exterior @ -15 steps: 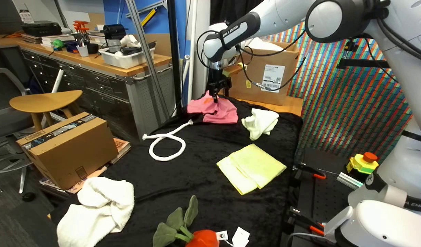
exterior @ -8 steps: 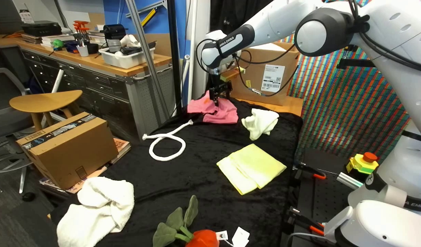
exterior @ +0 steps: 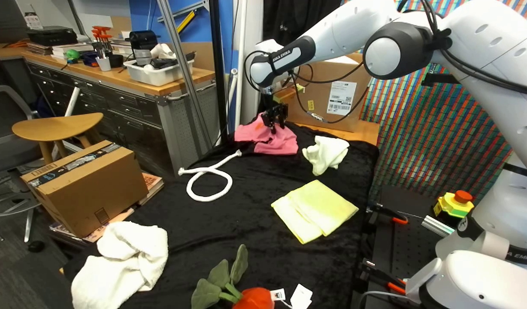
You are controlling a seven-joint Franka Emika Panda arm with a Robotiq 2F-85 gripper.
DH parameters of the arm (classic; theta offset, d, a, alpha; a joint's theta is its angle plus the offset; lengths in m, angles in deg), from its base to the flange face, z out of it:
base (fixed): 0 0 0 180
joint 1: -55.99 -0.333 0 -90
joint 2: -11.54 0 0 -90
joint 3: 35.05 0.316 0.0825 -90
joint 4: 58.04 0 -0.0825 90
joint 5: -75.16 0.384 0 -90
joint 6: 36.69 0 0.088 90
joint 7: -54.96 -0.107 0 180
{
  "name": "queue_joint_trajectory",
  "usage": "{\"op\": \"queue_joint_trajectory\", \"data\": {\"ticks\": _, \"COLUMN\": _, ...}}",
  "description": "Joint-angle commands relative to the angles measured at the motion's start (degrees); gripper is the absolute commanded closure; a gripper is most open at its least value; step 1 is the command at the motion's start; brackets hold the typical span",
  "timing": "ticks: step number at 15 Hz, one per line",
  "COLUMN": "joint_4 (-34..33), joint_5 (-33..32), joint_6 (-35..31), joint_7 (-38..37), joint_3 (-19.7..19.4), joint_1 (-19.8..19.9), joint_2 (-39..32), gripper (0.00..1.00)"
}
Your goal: Pile all the objects on the middle back of the table
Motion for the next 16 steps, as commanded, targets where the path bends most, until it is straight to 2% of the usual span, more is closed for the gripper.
{"op": "queue_joint_trajectory", "data": {"ticks": 1, "joint_4": -5.2, "joint_5": -0.65, "joint_6": 2.9, "joint_7": -0.81, "joint_3": 0.67, "joint_1": 0.85, "joint_2": -2.48, "gripper": 0.73}}
{"op": "queue_joint_trajectory", "data": {"ticks": 3, "joint_4": -5.89, "joint_5": -0.64, "joint_6": 3.34, "joint_7": -0.53, "joint_3": 0.78, "joint_1": 0.93, "joint_2": -2.86, "gripper": 0.89}}
{"op": "queue_joint_trajectory", "data": {"ticks": 7, "joint_4": -5.95, "joint_5": -0.29, "joint_6": 3.0, "joint_7": 0.49, "joint_3": 1.36, "joint_1": 1.26, "joint_2": -2.44, "gripper": 0.98}}
{"op": "queue_joint_trajectory", "data": {"ticks": 8, "joint_4": -0.23, "joint_5": 0.29, "joint_6": 0.79, "joint_7": 1.57, "joint_3": 0.72, "joint_1": 0.57, "joint_2": 1.26, "gripper": 0.96}}
{"op": "queue_joint_trajectory", "data": {"ticks": 11, "joint_4": 3.25, "joint_5": 0.0, "joint_6": -0.32, "joint_7": 3.87, "joint_3": 0.76, "joint_1": 0.54, "joint_2": 4.98, "gripper": 0.94}}
{"op": "queue_joint_trajectory", "data": {"ticks": 16, "joint_4": 13.58, "joint_5": -0.14, "joint_6": -3.36, "joint_7": 9.42, "joint_3": 0.68, "joint_1": 0.41, "joint_2": 16.19, "gripper": 0.95}}
